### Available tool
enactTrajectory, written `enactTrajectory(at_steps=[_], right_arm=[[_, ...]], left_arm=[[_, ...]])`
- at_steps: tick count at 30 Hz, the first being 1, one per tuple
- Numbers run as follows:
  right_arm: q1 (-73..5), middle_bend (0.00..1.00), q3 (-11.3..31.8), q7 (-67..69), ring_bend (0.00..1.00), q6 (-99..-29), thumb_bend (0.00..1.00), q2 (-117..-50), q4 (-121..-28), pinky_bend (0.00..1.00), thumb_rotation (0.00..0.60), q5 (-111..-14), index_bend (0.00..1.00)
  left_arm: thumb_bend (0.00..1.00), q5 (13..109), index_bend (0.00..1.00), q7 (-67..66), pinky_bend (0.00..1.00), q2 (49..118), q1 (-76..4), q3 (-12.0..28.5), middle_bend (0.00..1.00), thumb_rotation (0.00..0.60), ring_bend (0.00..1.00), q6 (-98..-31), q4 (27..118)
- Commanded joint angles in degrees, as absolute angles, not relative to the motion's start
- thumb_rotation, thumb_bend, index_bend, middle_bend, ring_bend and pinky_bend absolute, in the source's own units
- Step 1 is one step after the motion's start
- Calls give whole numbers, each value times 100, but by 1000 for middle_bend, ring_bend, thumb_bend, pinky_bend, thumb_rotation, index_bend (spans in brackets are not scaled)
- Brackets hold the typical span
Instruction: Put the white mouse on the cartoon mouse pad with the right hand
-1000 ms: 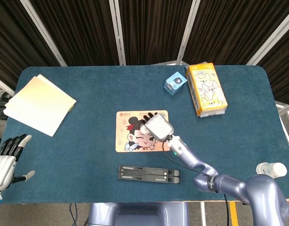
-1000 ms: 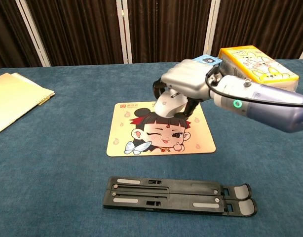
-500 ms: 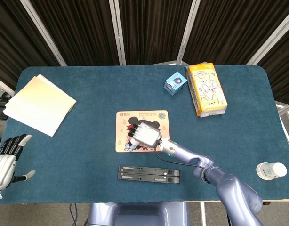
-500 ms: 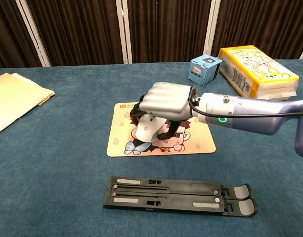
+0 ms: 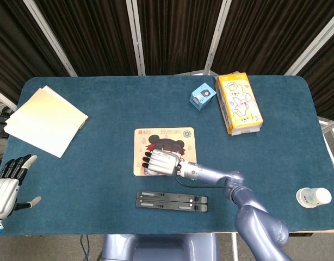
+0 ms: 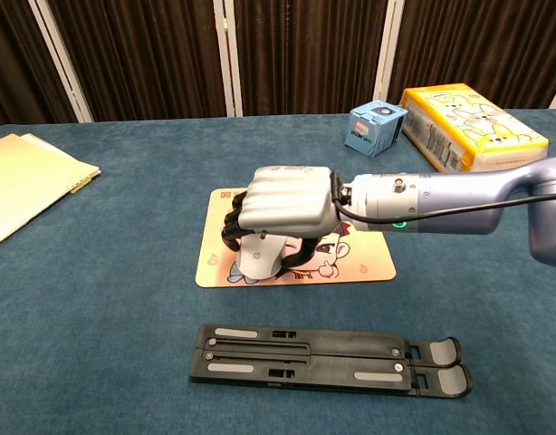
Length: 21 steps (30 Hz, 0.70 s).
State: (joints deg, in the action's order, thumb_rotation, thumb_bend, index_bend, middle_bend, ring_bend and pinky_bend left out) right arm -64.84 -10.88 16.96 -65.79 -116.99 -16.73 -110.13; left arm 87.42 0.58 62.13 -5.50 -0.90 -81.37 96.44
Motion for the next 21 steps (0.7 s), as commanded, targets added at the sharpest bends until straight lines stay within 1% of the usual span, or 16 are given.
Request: enactTrajectory(at_steps=[1,14,19,21], right_arm=[[-6502,569,-1109,1637,393,-6525,290,-11741,-1563,581,600,-10993,590],[-6624,569,-1249,1391,392,-6318,290,-11702,-1265,560,600,-10972,590],[-6688,569,-1363,1325,391,-6314,289,-11679,-1196,537,600,-11036,590],[-6684,564,-1366,1291,377,-6301,274,-11691,-1170,503,600,-11017,590]], left_arm=[[91,8739,0,57,0,6212,-550,-91,0,600,0,-8133,9646],[91,8694,0,60,0,6207,-564,-84,0,600,0,-8092,9685],[90,8675,0,55,0,6213,-574,-76,0,600,0,-8076,9700],[91,8667,0,58,0,6212,-574,-75,0,600,0,-8071,9707]])
